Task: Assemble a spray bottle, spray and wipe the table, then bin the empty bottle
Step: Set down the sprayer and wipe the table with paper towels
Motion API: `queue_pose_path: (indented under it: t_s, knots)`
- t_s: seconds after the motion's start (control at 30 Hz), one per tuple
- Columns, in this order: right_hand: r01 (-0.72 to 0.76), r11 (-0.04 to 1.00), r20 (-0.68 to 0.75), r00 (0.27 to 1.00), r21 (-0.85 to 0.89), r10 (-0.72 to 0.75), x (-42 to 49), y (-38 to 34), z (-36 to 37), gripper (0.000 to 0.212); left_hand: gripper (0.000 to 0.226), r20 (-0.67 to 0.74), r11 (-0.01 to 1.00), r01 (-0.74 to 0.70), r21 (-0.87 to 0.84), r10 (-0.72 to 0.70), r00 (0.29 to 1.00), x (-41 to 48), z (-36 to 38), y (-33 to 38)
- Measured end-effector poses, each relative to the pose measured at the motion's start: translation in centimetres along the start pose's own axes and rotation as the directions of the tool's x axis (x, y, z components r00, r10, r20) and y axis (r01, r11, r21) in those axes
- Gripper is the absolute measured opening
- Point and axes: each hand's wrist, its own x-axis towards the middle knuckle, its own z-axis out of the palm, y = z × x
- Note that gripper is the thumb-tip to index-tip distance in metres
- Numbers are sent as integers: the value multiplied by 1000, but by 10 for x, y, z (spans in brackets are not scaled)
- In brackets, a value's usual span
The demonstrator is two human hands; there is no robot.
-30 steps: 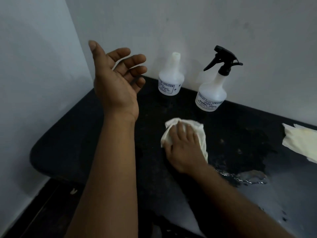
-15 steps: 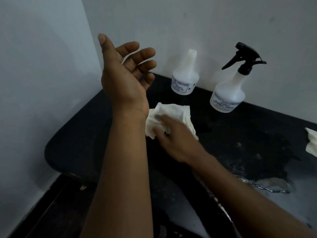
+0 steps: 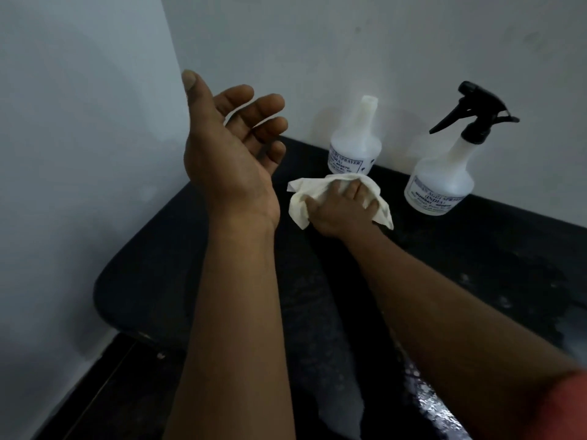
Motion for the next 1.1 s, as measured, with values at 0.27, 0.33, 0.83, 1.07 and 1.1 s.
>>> queue_pose_path:
  t_s: [0.27, 0.33, 0.83, 1.07, 1.1]
  knots:
    - [617, 776, 255, 778, -133, -575, -130, -35, 34, 73, 44, 18, 1000, 20, 4, -20, 1000, -1, 5, 0]
    - [708, 705, 284, 687, -52, -669, -149, -15, 29, 71, 44, -2, 1000, 8, -12, -8, 1000, -1, -2, 4]
    - [503, 854, 135, 844, 135, -519, -119, -13, 20, 61, 44, -18, 1000, 0, -6, 0, 1000, -4, 3, 5]
    - [269, 955, 154, 956, -124, -249, -44, 35, 7, 101, 43, -47, 999, 20, -41, -22, 999, 0, -3, 10]
    - [262, 955, 149, 959, -139, -241, -40, 53, -3, 103, 42, -51, 999, 18, -51, -21, 998, 1, -4, 10]
